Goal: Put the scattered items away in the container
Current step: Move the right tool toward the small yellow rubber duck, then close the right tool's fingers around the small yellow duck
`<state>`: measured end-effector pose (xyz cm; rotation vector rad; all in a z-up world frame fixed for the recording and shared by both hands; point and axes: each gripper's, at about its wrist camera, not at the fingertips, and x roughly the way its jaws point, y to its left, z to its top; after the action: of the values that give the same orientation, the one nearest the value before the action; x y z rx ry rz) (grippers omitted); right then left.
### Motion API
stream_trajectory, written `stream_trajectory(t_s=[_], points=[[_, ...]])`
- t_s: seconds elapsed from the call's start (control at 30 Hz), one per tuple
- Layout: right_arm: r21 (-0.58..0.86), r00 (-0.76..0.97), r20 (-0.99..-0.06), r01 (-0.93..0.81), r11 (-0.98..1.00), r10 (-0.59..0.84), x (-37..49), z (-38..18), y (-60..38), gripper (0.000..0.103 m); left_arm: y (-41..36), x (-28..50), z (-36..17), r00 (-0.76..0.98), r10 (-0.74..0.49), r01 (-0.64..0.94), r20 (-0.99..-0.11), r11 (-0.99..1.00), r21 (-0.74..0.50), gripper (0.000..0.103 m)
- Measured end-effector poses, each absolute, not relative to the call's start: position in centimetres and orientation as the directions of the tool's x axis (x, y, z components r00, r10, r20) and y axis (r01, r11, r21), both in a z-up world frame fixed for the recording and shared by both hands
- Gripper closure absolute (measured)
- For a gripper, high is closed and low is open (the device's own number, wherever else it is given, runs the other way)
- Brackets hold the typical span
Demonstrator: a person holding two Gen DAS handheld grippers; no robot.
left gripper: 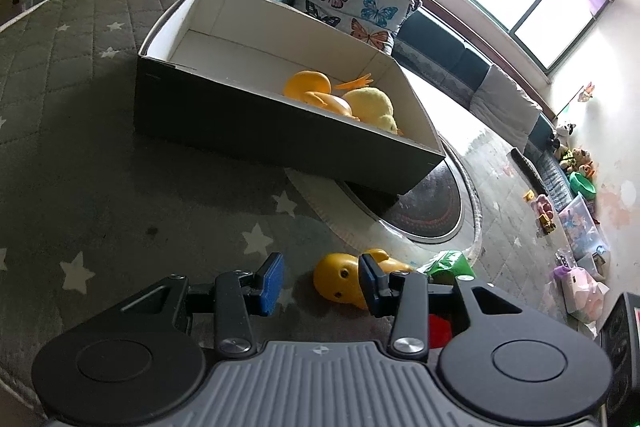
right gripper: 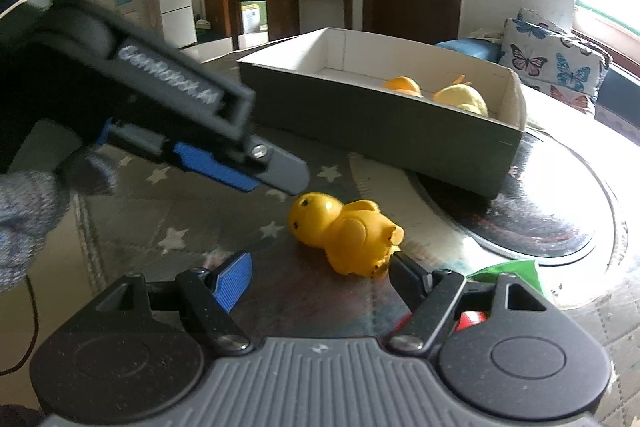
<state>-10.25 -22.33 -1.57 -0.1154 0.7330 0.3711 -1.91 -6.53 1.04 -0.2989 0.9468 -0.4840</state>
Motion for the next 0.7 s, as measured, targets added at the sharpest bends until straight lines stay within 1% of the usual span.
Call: stream_trajectory(t_s=[0.33,0.5,0.7], points=[[0.026,0.663,-0.658,-0.453,0.891,0.357,-12.0,-1.1,-20.3,0.026,-6.1,-1.6,1.1,0.486,-0.538,0.232,-0.689,0.839,-0.492,0.059],[0.021,0.688,-0.638,-0.433,0.901,0.346,-12.6,-0.2,-20.9,0.026,-6.3,-1.2,0.8,0.479,-0.545,0.211,-0.688,0.832,-0.513,0.059],[0.000,0.726,-0.624,-0.371,0.929,0.290,-11.7,0.5,-22.3,0.026,-6.7,-0.8,0.2,0.467,-0.551,0.171,-0.692,0.824,-0.540,0.060]])
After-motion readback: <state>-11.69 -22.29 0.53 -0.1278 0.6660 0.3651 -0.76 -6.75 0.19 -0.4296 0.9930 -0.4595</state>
